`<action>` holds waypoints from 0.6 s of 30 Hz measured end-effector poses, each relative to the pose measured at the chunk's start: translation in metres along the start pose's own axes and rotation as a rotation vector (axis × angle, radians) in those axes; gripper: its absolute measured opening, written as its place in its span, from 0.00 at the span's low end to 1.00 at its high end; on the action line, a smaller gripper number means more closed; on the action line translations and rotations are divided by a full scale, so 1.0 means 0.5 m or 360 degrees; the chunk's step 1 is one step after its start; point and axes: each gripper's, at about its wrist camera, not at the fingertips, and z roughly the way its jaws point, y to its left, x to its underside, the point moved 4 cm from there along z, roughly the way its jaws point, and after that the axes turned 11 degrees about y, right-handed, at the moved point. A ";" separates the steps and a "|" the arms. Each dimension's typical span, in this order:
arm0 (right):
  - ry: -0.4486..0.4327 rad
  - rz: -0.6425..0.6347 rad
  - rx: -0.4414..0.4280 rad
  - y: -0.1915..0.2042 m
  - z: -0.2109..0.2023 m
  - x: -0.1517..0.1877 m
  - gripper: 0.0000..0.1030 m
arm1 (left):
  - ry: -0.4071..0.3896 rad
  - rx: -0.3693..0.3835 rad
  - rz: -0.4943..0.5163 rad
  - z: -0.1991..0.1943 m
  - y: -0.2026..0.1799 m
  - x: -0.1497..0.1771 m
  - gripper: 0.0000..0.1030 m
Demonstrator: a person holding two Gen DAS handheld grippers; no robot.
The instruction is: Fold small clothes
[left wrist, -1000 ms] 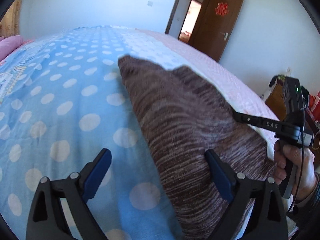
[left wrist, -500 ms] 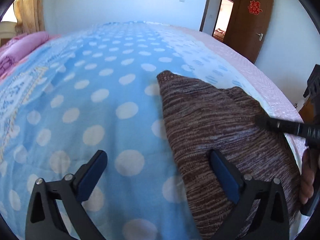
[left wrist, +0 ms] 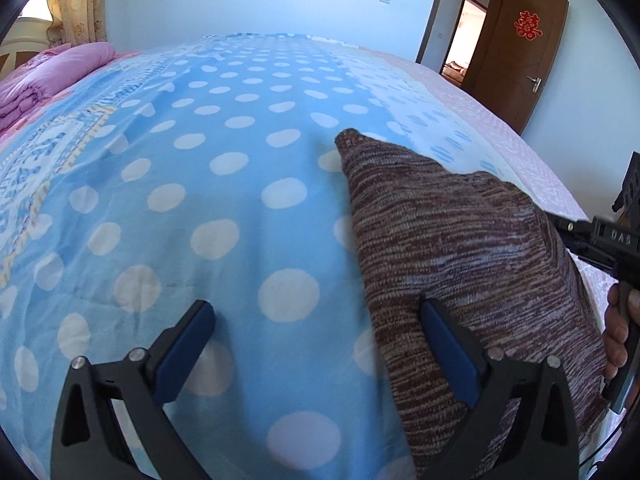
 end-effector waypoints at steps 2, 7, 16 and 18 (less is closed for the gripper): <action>0.0032 -0.0117 0.0071 0.018 0.010 0.005 0.06 | -0.0007 -0.0011 -0.0005 -0.002 0.002 0.004 1.00; 0.0019 0.0082 0.0277 -0.062 0.025 -0.001 0.00 | -0.0003 -0.0010 -0.0013 -0.001 0.006 0.004 1.00; -0.0291 -0.0134 0.0233 0.020 -0.113 0.050 0.39 | -0.0020 0.0072 -0.0047 -0.004 0.016 0.007 1.00; -0.0266 -0.0252 0.0108 0.073 -0.120 0.079 0.45 | -0.0022 0.0080 -0.0051 -0.004 0.016 0.006 1.00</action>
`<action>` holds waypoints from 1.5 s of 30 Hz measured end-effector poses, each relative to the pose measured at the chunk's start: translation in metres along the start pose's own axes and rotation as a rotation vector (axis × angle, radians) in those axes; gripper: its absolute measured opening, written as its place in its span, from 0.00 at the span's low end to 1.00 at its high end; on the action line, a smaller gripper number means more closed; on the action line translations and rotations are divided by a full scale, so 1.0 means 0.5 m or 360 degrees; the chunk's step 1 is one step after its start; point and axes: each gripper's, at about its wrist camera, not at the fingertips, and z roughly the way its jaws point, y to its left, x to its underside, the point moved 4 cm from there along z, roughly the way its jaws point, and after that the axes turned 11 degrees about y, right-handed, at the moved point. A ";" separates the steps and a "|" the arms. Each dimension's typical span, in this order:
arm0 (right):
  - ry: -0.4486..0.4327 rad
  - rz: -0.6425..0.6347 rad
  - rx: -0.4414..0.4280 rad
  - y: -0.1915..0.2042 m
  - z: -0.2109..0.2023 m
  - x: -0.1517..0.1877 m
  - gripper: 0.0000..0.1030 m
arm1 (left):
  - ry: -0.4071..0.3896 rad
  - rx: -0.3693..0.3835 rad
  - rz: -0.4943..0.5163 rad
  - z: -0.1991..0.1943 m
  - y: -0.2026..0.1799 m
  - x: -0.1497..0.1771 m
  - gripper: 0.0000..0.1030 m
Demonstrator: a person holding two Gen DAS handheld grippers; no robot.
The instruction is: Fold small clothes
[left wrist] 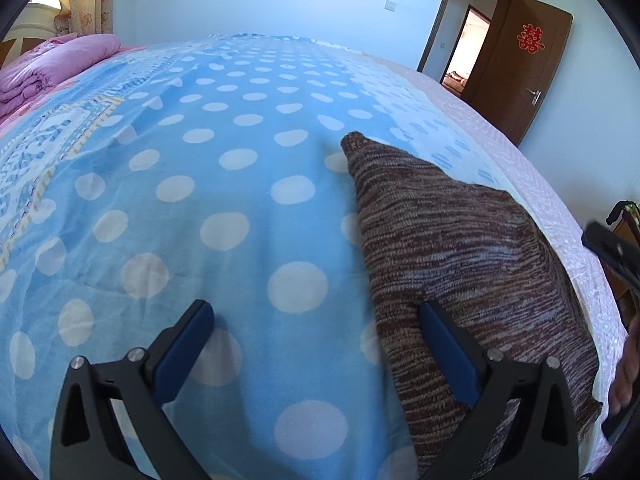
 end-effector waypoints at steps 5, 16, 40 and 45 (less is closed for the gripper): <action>0.0339 -0.0254 0.0088 0.081 0.082 0.091 0.45 | 0.0006 -0.0001 0.0012 -0.001 -0.004 -0.001 1.00; 0.0208 -0.0367 0.0127 0.111 0.014 0.203 0.45 | 0.0020 0.0182 0.0214 -0.087 -0.076 0.127 1.00; 0.0187 0.0279 -0.0279 -0.088 0.066 0.063 0.68 | 0.0114 0.0070 0.0348 -0.053 -0.102 0.150 1.00; 0.0190 0.0367 -0.0337 -0.110 0.106 0.040 0.68 | 0.0120 0.0086 0.0348 -0.047 -0.103 0.141 1.00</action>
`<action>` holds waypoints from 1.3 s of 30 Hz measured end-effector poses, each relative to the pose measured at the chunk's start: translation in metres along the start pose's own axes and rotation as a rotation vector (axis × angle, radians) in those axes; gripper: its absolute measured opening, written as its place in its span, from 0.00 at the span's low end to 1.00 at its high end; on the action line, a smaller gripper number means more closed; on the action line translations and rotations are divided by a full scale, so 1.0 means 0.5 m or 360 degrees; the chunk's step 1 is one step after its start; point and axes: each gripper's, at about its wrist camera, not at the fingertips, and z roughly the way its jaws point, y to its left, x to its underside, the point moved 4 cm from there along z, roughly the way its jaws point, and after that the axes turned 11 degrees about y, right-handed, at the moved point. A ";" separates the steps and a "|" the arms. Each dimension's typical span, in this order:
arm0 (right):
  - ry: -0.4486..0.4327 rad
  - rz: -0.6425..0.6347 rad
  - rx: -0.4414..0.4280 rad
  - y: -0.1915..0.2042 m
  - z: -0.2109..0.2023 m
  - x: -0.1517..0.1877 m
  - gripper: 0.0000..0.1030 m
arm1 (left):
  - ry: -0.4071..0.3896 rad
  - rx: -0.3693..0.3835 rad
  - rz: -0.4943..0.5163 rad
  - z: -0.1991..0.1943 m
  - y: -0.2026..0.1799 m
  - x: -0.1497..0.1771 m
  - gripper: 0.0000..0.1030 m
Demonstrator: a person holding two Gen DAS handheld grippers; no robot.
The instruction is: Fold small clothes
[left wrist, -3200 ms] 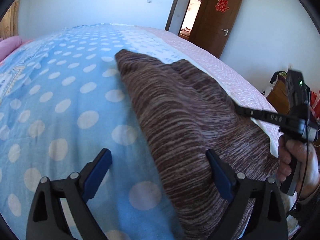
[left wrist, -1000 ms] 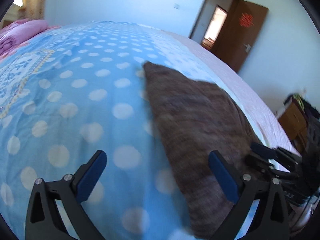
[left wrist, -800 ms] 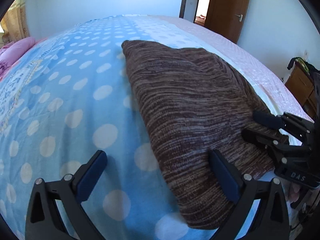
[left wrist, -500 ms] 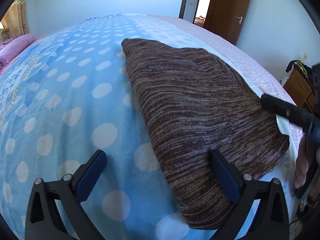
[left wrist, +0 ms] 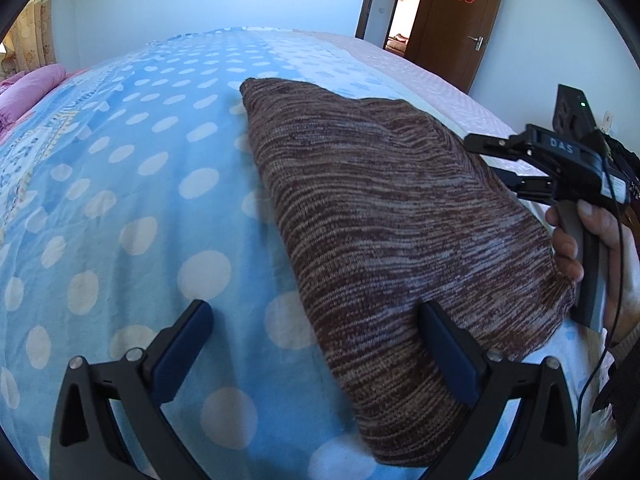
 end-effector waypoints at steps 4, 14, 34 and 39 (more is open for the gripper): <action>-0.0006 0.0002 -0.0027 -0.009 0.018 -0.028 0.66 | -0.0001 0.0021 -0.0004 0.001 0.001 -0.003 1.00; 0.0108 0.0027 -0.0292 -0.021 0.075 -0.060 0.24 | -0.0036 0.0119 0.0027 -0.003 -0.003 -0.007 0.88; -0.0046 -0.0042 -0.0353 0.061 -0.009 -0.005 0.18 | -0.0088 0.0327 0.0005 -0.100 -0.011 0.010 0.23; -0.0054 -0.0076 -0.0399 0.104 -0.028 0.022 0.18 | -0.0123 0.0308 0.0008 -0.138 0.003 0.030 0.23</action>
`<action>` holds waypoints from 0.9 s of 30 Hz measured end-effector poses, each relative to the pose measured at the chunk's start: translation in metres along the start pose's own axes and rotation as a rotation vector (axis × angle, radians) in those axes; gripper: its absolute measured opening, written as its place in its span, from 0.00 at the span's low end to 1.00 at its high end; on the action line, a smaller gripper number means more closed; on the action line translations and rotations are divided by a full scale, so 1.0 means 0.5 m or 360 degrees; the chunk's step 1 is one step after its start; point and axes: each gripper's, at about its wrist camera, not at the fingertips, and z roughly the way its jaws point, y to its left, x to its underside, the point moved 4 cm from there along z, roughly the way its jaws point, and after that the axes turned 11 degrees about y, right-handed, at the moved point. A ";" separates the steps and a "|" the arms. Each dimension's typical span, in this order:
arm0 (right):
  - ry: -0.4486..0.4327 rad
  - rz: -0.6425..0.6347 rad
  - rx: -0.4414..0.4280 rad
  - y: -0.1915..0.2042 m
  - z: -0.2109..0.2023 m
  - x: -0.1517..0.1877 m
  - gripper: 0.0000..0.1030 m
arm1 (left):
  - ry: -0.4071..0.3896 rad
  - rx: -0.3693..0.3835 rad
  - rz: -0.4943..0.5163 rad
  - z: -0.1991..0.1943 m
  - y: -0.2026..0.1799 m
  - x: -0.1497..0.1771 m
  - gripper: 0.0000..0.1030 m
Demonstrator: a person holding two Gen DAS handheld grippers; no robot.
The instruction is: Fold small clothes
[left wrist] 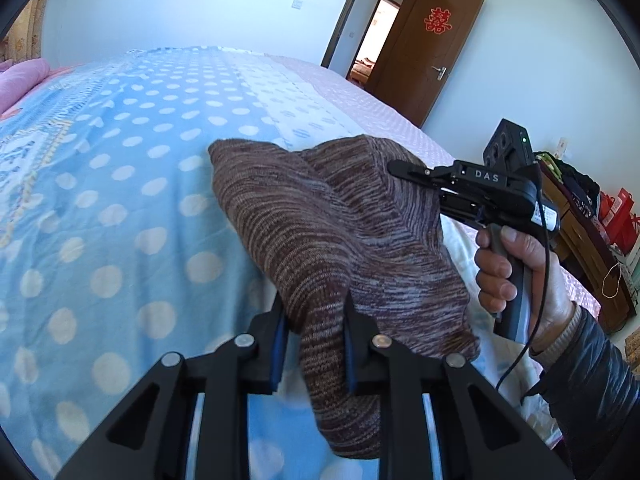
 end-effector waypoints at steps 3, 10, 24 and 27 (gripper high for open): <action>-0.0011 -0.0019 -0.0045 0.032 -0.001 0.014 0.18 | -0.0017 -0.0014 0.0010 -0.029 0.008 0.018 0.23; 0.0025 -0.0098 -0.0129 0.122 0.035 0.055 0.18 | -0.0072 -0.0086 -0.0022 -0.101 0.043 0.063 0.23; 0.0140 -0.0213 -0.0309 0.319 0.175 0.098 0.18 | -0.0198 -0.0220 -0.0151 -0.223 0.153 0.128 0.23; 0.0165 -0.0247 -0.0340 0.362 0.206 0.100 0.18 | -0.0231 -0.0251 -0.0169 -0.250 0.175 0.139 0.23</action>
